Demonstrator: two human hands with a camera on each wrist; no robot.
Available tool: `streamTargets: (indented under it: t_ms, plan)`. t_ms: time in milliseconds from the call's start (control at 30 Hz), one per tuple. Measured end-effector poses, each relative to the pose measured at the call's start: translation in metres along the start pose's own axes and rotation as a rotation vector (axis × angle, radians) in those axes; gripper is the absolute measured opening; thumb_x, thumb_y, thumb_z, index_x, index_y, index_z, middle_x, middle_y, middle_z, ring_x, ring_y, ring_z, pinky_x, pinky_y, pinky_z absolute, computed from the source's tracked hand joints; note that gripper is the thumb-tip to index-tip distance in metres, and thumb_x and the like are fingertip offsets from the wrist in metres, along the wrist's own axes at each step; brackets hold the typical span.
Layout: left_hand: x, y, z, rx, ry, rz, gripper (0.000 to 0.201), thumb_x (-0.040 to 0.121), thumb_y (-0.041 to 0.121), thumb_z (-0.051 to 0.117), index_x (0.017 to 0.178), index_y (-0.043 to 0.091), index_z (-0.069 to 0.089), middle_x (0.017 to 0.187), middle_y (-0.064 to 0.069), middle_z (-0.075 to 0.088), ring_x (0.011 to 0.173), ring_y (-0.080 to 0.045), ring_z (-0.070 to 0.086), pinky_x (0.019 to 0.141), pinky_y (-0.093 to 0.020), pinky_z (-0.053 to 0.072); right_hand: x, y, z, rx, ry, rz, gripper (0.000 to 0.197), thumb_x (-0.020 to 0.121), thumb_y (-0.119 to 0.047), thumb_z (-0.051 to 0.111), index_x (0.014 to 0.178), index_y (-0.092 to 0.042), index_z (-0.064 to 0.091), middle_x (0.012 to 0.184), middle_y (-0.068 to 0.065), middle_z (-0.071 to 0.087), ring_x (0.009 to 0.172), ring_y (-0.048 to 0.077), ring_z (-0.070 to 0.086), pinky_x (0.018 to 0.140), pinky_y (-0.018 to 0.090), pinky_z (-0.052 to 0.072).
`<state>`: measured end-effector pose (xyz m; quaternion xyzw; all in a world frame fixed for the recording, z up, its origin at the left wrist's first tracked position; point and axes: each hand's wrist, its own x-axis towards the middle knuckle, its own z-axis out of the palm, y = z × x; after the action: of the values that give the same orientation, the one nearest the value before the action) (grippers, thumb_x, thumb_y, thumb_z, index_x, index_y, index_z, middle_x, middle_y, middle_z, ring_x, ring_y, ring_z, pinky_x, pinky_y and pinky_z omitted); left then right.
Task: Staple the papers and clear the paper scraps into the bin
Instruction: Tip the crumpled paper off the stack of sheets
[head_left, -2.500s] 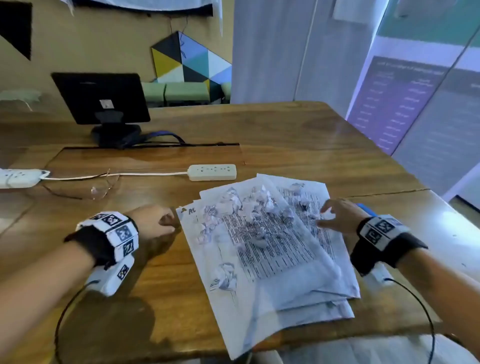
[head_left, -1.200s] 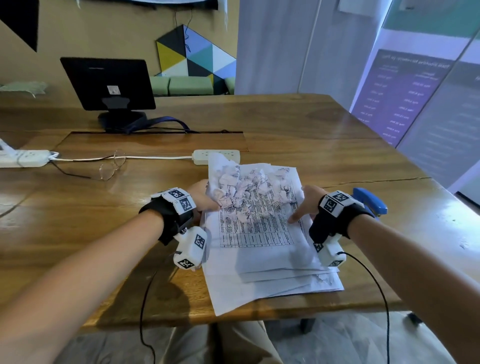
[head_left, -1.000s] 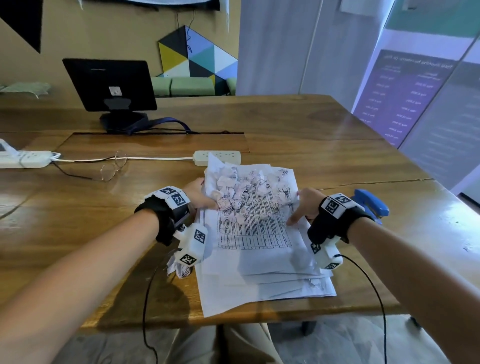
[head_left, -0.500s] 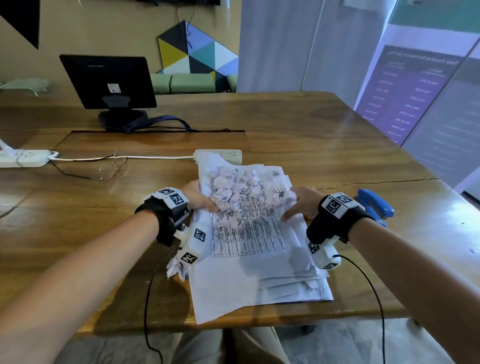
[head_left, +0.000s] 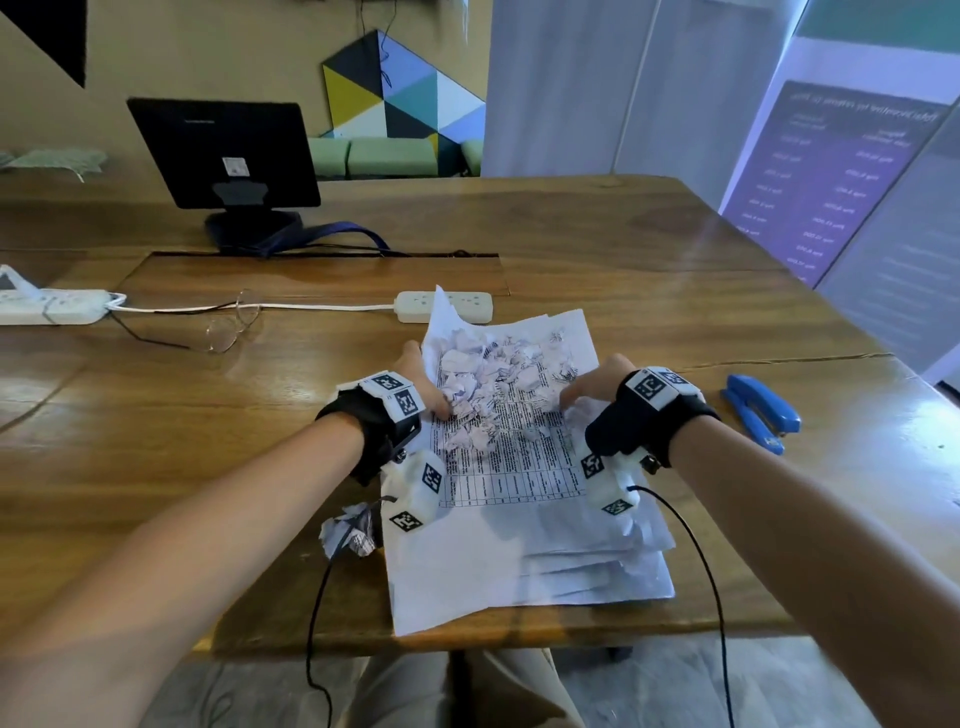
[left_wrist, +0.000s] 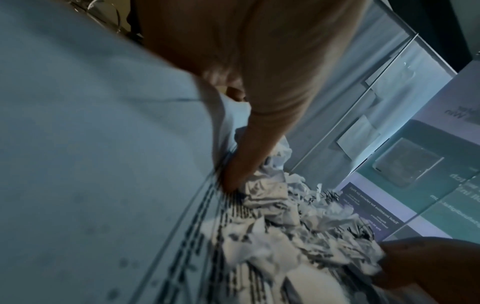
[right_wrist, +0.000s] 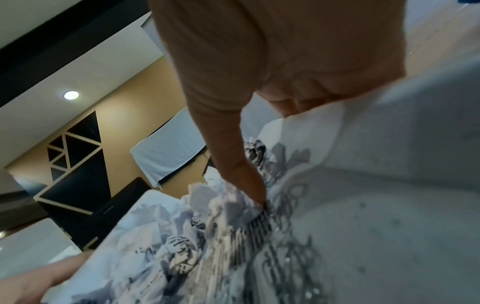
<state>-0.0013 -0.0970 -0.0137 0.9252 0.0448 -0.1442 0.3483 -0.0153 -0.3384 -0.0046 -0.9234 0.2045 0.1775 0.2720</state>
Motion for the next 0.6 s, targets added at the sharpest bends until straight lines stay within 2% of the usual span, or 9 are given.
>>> streamTargets:
  t_ms: [67, 133, 200, 267, 333, 400, 467, 533, 600]
  plan:
    - [0.001, 0.001, 0.001, 0.006, 0.002, -0.011, 0.089, 0.067, 0.002, 0.080, 0.137, 0.001, 0.024, 0.123, -0.017, 0.049, 0.113, -0.034, 0.051, 0.081, -0.037, 0.042, -0.002, -0.004, 0.000, 0.030, -0.041, -0.008, 0.054, 0.062, -0.025, 0.083, 0.105, -0.004, 0.057, 0.094, 0.006, 0.061, 0.080, 0.022, 0.058, 0.059, 0.026, 0.044]
    - [0.001, 0.000, 0.001, 0.013, 0.008, -0.025, 0.088, 0.067, 0.002, 0.079, 0.137, 0.001, 0.025, 0.126, -0.018, 0.049, 0.115, -0.034, 0.051, 0.084, -0.038, 0.043, 0.001, -0.001, -0.001, 0.010, -0.069, -0.055, 0.065, 0.055, -0.024, 0.085, 0.111, -0.002, 0.059, 0.101, 0.009, 0.065, 0.081, 0.022, 0.059, 0.057, 0.025, 0.045]
    - [0.002, 0.000, 0.000, 0.013, 0.000, -0.022, 0.087, 0.065, 0.004, 0.081, 0.134, 0.002, 0.028, 0.125, -0.017, 0.050, 0.113, -0.033, 0.051, 0.085, -0.039, 0.044, 0.009, 0.007, -0.001, 0.013, -0.059, -0.109, 0.065, 0.051, -0.022, 0.084, 0.111, -0.009, 0.062, 0.107, 0.007, 0.065, 0.090, 0.025, 0.061, 0.066, 0.029, 0.052]
    - [0.002, 0.002, 0.000, 0.014, -0.005, -0.018, 0.088, 0.062, 0.006, 0.083, 0.133, 0.002, 0.031, 0.124, -0.017, 0.051, 0.113, -0.033, 0.052, 0.090, -0.041, 0.047, 0.010, 0.013, -0.004, 0.018, -0.067, -0.165, 0.052, 0.052, -0.017, 0.083, 0.102, -0.017, 0.067, 0.114, 0.004, 0.063, 0.101, 0.028, 0.061, 0.083, 0.041, 0.055]
    - [0.002, 0.003, -0.001, -0.010, -0.005, -0.011, 0.088, 0.059, 0.007, 0.085, 0.131, 0.002, 0.035, 0.125, -0.015, 0.052, 0.114, -0.033, 0.052, 0.093, -0.042, 0.047, 0.005, 0.013, -0.007, 0.138, -0.088, -0.222, 0.049, 0.059, -0.002, 0.080, 0.105, -0.008, 0.065, 0.114, 0.013, 0.066, 0.105, 0.033, 0.061, 0.093, 0.050, 0.050]
    - [0.003, 0.002, -0.002, -0.048, 0.005, -0.003, 0.086, 0.060, 0.006, 0.085, 0.131, 0.002, 0.036, 0.124, -0.012, 0.052, 0.115, -0.032, 0.051, 0.092, -0.040, 0.046, -0.002, 0.011, -0.012, 0.245, -0.073, -0.259, 0.061, 0.061, 0.008, 0.078, 0.118, -0.002, 0.058, 0.117, 0.017, 0.065, 0.109, 0.034, 0.060, 0.097, 0.053, 0.046]
    - [0.003, -0.001, -0.005, -0.095, 0.017, 0.013, 0.086, 0.060, 0.006, 0.086, 0.131, 0.003, 0.037, 0.125, -0.013, 0.052, 0.116, -0.032, 0.051, 0.093, -0.041, 0.045, -0.006, 0.013, -0.016, 0.337, -0.060, -0.270, 0.073, 0.065, 0.004, 0.079, 0.131, -0.006, 0.048, 0.125, 0.015, 0.061, 0.114, 0.033, 0.058, 0.100, 0.053, 0.045]
    - [0.005, -0.004, -0.009, -0.147, 0.040, 0.016, 0.085, 0.058, 0.006, 0.086, 0.129, 0.003, 0.039, 0.125, -0.013, 0.053, 0.116, -0.032, 0.051, 0.097, -0.045, 0.045, -0.009, 0.014, -0.019, 0.437, -0.093, -0.294, 0.070, 0.070, -0.007, 0.079, 0.132, -0.009, 0.046, 0.127, 0.010, 0.061, 0.114, 0.030, 0.059, 0.101, 0.052, 0.045]
    - [0.005, -0.004, -0.013, -0.214, 0.061, 0.003, 0.079, 0.058, 0.004, 0.086, 0.125, 0.002, 0.044, 0.121, -0.013, 0.057, 0.114, -0.031, 0.054, 0.098, -0.046, 0.046, -0.004, 0.015, -0.022, 0.535, -0.139, -0.325, 0.075, 0.063, -0.019, 0.082, 0.130, -0.010, 0.050, 0.124, 0.007, 0.063, 0.112, 0.028, 0.061, 0.101, 0.053, 0.044]
